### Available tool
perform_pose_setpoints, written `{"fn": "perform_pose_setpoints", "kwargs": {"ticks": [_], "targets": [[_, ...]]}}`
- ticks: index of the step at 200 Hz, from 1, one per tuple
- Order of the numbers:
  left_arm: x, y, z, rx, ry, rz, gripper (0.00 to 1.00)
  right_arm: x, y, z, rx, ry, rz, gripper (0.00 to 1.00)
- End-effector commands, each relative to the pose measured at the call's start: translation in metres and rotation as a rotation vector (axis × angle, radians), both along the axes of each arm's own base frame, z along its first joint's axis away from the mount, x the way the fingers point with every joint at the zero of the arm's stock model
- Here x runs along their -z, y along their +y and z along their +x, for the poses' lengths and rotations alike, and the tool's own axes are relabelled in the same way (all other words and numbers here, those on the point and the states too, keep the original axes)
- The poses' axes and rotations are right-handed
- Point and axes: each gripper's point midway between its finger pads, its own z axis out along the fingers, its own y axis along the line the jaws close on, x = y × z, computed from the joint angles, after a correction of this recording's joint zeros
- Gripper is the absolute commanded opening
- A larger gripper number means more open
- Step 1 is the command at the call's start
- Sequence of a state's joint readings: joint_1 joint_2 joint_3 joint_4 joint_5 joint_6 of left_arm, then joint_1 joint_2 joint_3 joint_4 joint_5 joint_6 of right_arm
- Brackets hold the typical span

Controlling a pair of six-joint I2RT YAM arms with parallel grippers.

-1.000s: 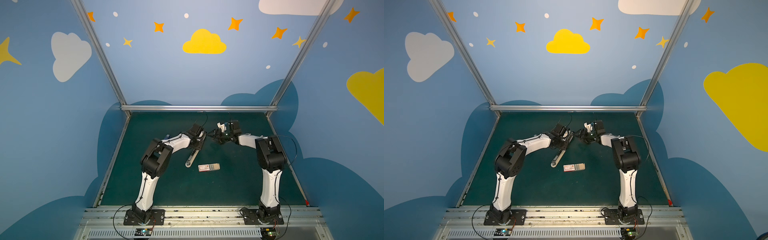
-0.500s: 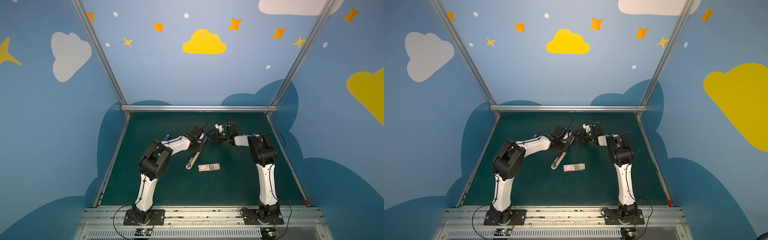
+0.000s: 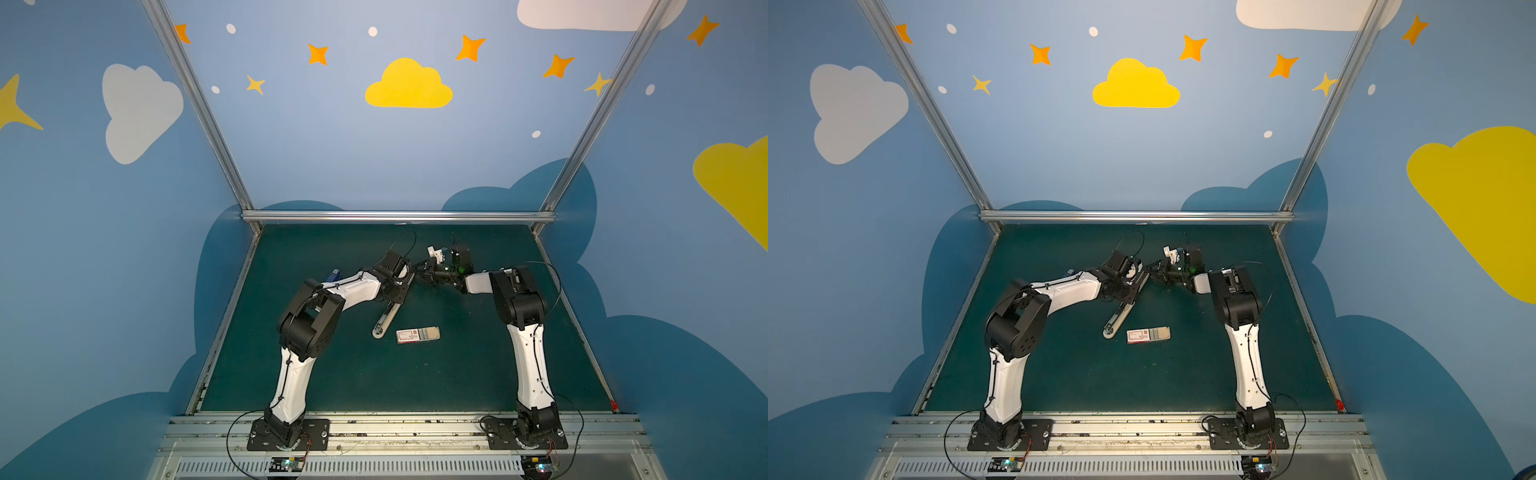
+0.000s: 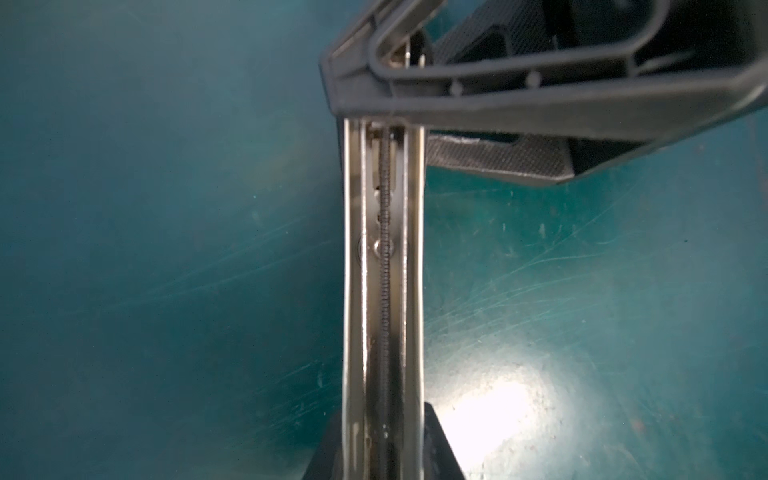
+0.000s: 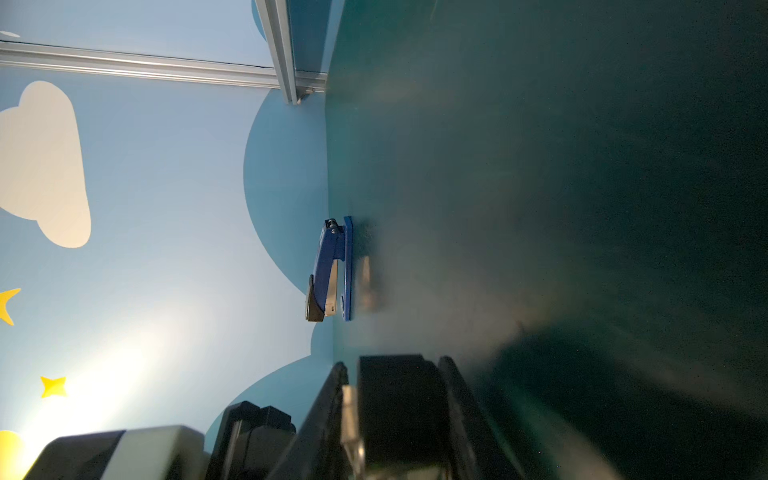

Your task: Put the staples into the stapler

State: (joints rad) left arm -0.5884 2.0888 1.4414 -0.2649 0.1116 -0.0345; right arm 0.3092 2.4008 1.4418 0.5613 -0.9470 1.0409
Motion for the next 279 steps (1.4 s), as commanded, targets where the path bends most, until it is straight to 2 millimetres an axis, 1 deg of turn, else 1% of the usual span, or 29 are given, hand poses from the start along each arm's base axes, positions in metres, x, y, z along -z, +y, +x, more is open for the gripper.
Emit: {"fn": "perform_pose_setpoints", "kwargs": {"ticks": [1,7,27,48,60,66,70,85,98,108,115,121,128,141,162,177,197,227,245,258,279], "targets": [[-0.03,-0.004,0.006,-0.008,-0.065,-0.042,0.36,-0.009,0.001,0.007,0.003,-0.047,0.023,0.25],[-0.032,-0.002,0.005,-0.014,-0.067,-0.041,0.39,-0.01,0.0,0.008,0.004,-0.052,0.023,0.26],[-0.043,0.006,-0.001,-0.039,-0.085,-0.04,0.45,-0.018,-0.001,0.01,0.007,-0.079,0.024,0.25],[-0.059,0.023,-0.015,-0.082,-0.127,-0.059,0.48,-0.023,-0.001,0.011,0.006,-0.091,0.025,0.25],[-0.069,0.034,-0.025,-0.114,-0.155,-0.08,0.5,-0.024,-0.001,0.011,0.003,-0.096,0.028,0.25],[-0.068,0.039,-0.033,-0.13,-0.156,-0.089,0.5,-0.025,-0.001,0.011,0.002,-0.097,0.029,0.25],[-0.074,0.042,-0.036,-0.14,-0.168,-0.107,0.5,-0.025,0.0,0.011,0.0,-0.097,0.03,0.25],[-0.078,0.055,-0.053,-0.188,-0.178,-0.162,0.53,-0.027,-0.001,0.01,-0.001,-0.101,0.032,0.25],[-0.081,0.061,-0.068,-0.21,-0.175,-0.223,0.53,-0.027,-0.001,0.01,-0.003,-0.105,0.033,0.25],[-0.078,0.066,-0.081,-0.223,-0.164,-0.261,0.53,-0.027,0.0,0.01,-0.006,-0.105,0.035,0.25],[-0.079,0.068,-0.086,-0.238,-0.167,-0.291,0.52,-0.028,0.0,0.01,-0.006,-0.106,0.038,0.26],[-0.075,0.072,-0.091,-0.255,-0.167,-0.305,0.51,-0.028,0.001,0.01,-0.007,-0.111,0.04,0.25],[-0.075,0.076,-0.094,-0.274,-0.179,-0.326,0.51,-0.03,0.001,0.01,-0.006,-0.119,0.042,0.25],[-0.067,0.085,-0.099,-0.318,-0.211,-0.36,0.51,-0.032,0.003,0.01,-0.008,-0.123,0.044,0.26],[-0.064,0.09,-0.11,-0.298,-0.316,-0.454,0.52,-0.031,0.005,0.009,-0.016,-0.126,0.043,0.26],[-0.057,0.097,-0.117,-0.295,-0.337,-0.443,0.52,-0.03,0.006,0.008,-0.018,-0.122,0.041,0.26],[-0.046,0.093,-0.124,-0.234,-0.321,-0.406,0.52,-0.028,0.007,0.007,-0.019,-0.117,0.04,0.26],[-0.034,0.088,-0.128,-0.191,-0.344,-0.435,0.51,-0.028,0.007,0.008,-0.013,-0.117,0.04,0.26],[-0.029,0.081,-0.13,-0.153,-0.345,-0.448,0.5,-0.028,0.007,0.008,-0.012,-0.118,0.039,0.26],[-0.019,0.079,-0.13,-0.141,-0.334,-0.408,0.48,-0.027,0.007,0.008,-0.012,-0.118,0.038,0.26],[-0.01,0.076,-0.13,-0.134,-0.353,-0.362,0.45,-0.027,0.007,0.007,-0.01,-0.116,0.036,0.26]]}}
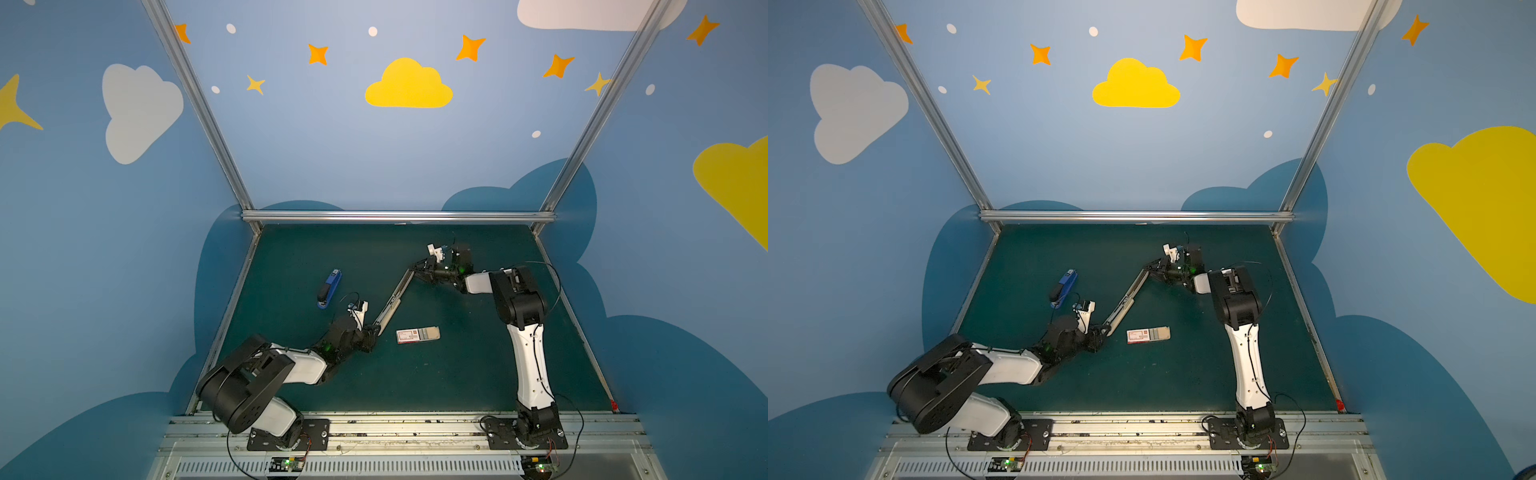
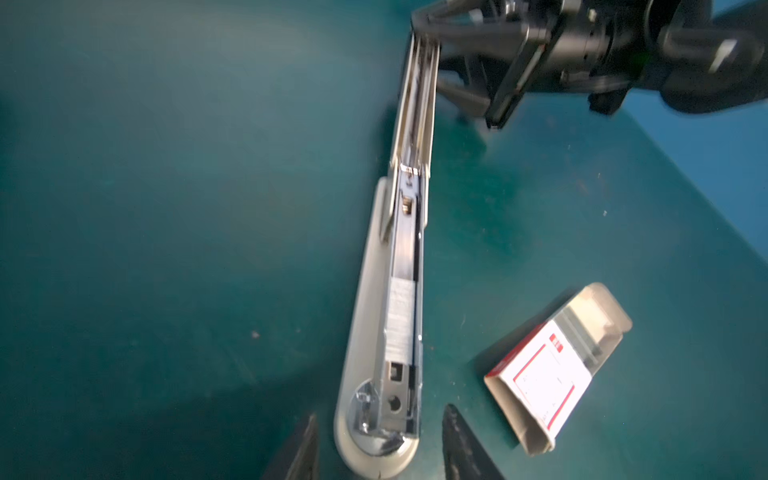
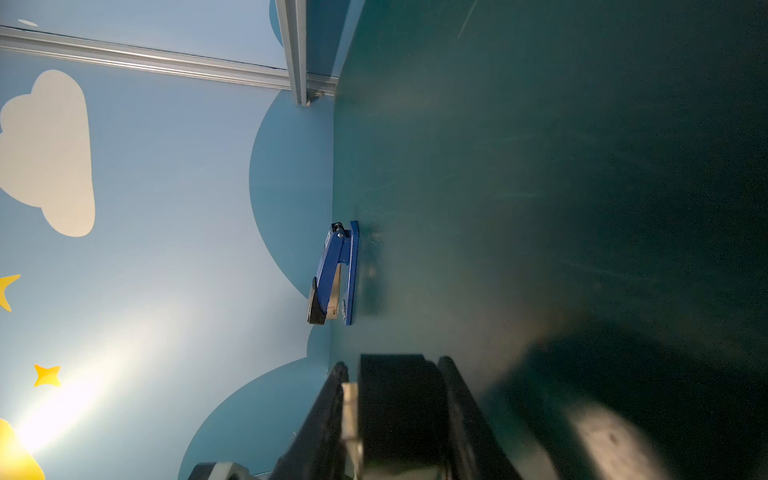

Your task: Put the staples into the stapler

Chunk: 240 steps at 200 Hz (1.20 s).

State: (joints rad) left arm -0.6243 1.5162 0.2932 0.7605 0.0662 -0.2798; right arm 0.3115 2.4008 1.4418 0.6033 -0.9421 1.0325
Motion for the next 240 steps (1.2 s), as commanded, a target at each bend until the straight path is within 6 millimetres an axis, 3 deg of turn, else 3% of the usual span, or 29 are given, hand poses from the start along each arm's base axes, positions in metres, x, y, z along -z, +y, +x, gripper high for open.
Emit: {"fn": "perform_pose_setpoints", "kwargs": {"ticks": [1,50,95,124,167,201,240], "targets": [[-0.008,-0.009,0.006,0.019,-0.082,0.017,0.45,-0.021,0.005,0.004,-0.01,-0.067,0.027,0.26],[-0.001,-0.011,0.009,-0.001,-0.097,0.039,0.36,-0.017,0.004,0.003,-0.009,-0.059,0.023,0.26],[-0.009,-0.012,0.011,-0.009,-0.125,0.018,0.34,-0.014,0.004,0.002,-0.007,-0.054,0.02,0.26],[-0.008,-0.016,0.011,0.013,-0.116,0.042,0.22,-0.013,0.004,0.002,-0.007,-0.054,0.019,0.26],[-0.003,-0.013,0.009,0.005,-0.111,0.04,0.17,-0.014,0.004,0.002,-0.008,-0.054,0.019,0.26],[-0.011,-0.014,0.011,0.005,-0.136,0.046,0.06,-0.016,0.003,-0.001,-0.013,-0.069,0.007,0.26],[-0.027,-0.017,0.018,0.014,-0.181,0.075,0.04,-0.03,0.01,-0.009,-0.03,-0.133,-0.049,0.26]]}}
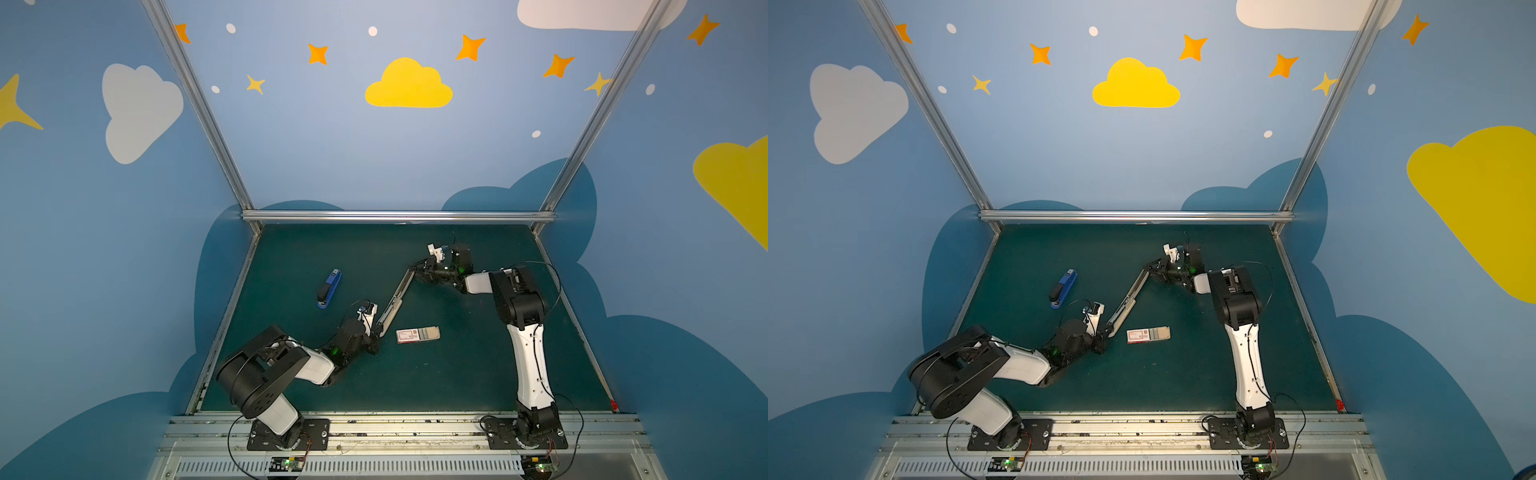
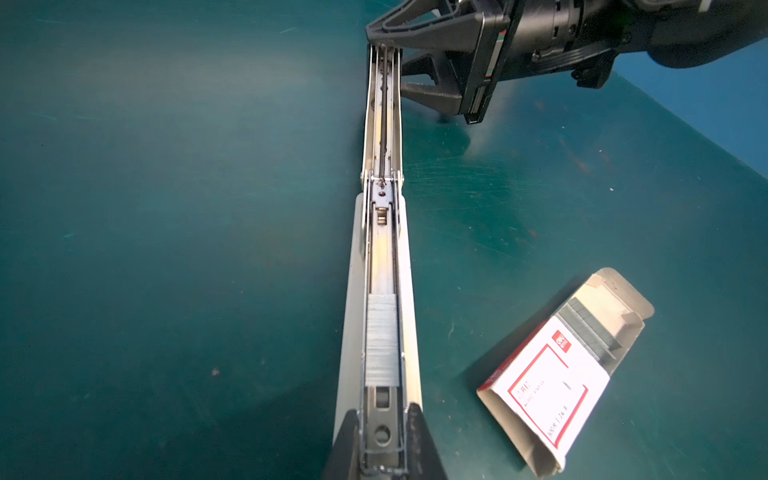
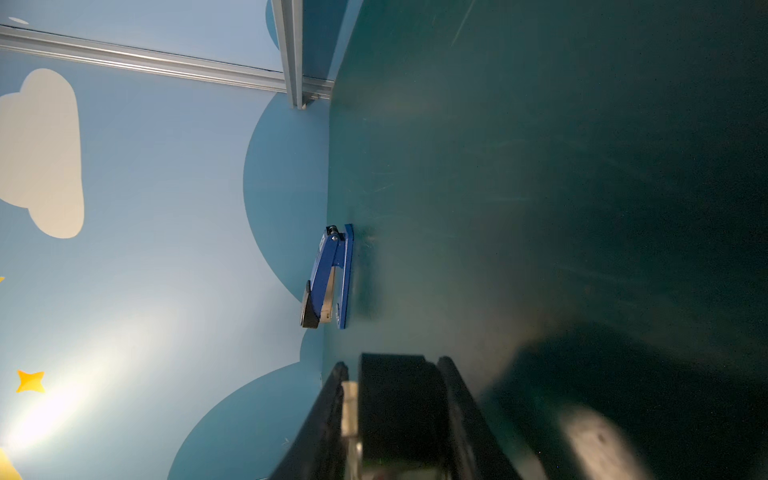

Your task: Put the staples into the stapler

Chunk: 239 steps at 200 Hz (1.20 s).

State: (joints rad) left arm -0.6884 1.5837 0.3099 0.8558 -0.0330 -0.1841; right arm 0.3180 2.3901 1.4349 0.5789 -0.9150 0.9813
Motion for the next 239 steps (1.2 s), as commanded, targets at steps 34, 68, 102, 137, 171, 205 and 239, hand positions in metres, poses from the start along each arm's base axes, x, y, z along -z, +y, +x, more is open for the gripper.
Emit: {"fn": "perform_pose_setpoints", "kwargs": {"ticks": [34,68,102,137,171,205,239], "targets": [[-0.039,-0.008,0.019,0.001,-0.108,0.008,0.04,-0.048,0.021,-0.018,-0.06,-0.172,-0.067,0.26],[-0.046,-0.012,0.024,0.012,-0.126,0.015,0.04,-0.056,0.036,-0.033,-0.092,-0.227,-0.107,0.27],[-0.051,-0.015,0.027,0.019,-0.142,0.013,0.04,-0.068,0.048,-0.048,-0.123,-0.275,-0.136,0.28],[-0.053,-0.014,0.03,0.023,-0.158,0.027,0.04,-0.079,0.057,-0.064,-0.148,-0.334,-0.185,0.29],[-0.058,-0.01,0.033,0.023,-0.168,0.012,0.04,-0.083,0.065,-0.075,-0.174,-0.366,-0.228,0.3],[-0.071,-0.01,0.035,0.034,-0.195,-0.023,0.04,-0.087,0.07,-0.082,-0.188,-0.389,-0.246,0.3],[-0.077,-0.012,0.038,0.049,-0.206,-0.028,0.04,-0.083,0.074,-0.086,-0.194,-0.384,-0.259,0.3]]}}
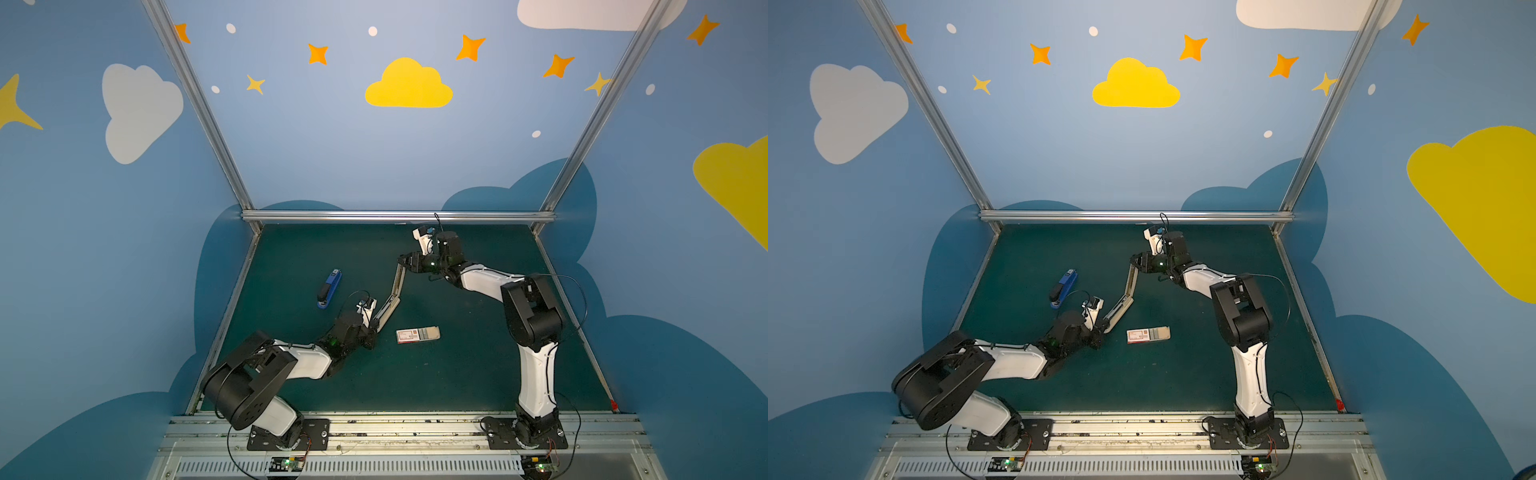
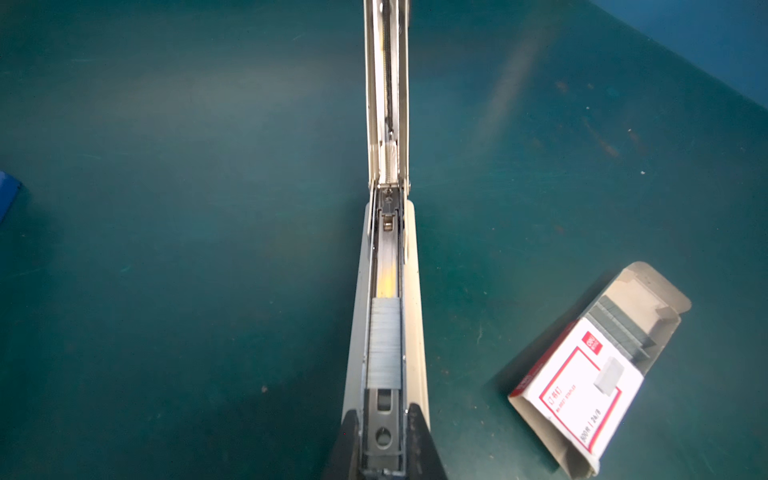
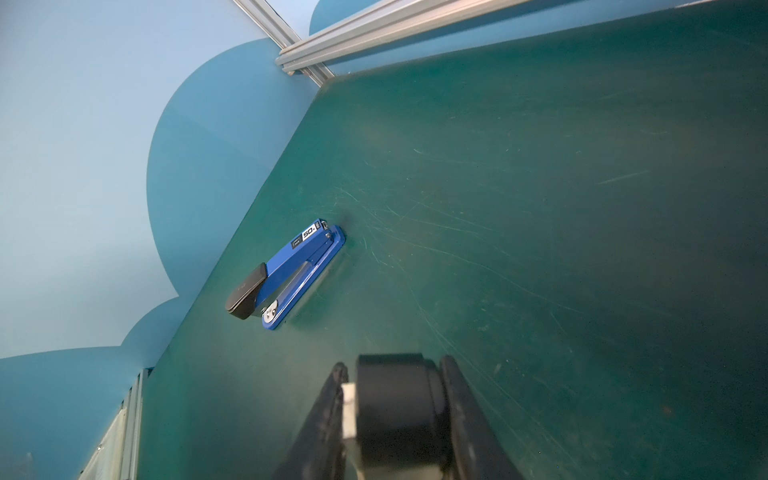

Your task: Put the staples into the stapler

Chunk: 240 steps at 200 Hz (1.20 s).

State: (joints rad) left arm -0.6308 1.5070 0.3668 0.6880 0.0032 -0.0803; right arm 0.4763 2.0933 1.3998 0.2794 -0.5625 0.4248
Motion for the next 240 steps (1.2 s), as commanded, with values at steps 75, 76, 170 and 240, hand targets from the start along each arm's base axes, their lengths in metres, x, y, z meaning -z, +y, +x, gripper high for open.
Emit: {"fn": "perform_pose_setpoints", "kwargs": {"ticks": [75,76,170,240], "targets": [[-0.071,-0.027,0.029,0.049,-0.203,-0.122,0.04,-0.011,0.052,-0.082,-0.194,0.131,-0.003,0.32],[-0.071,-0.027,0.029,0.048,-0.203,-0.122,0.04,-0.011,0.053,-0.082,-0.194,0.132,-0.004,0.32],[-0.077,-0.027,0.036,0.051,-0.216,-0.142,0.04,-0.027,0.066,-0.11,-0.243,0.077,-0.044,0.38],[-0.078,-0.024,0.037,0.047,-0.22,-0.134,0.04,-0.032,0.075,-0.127,-0.286,0.052,-0.06,0.4]]}}
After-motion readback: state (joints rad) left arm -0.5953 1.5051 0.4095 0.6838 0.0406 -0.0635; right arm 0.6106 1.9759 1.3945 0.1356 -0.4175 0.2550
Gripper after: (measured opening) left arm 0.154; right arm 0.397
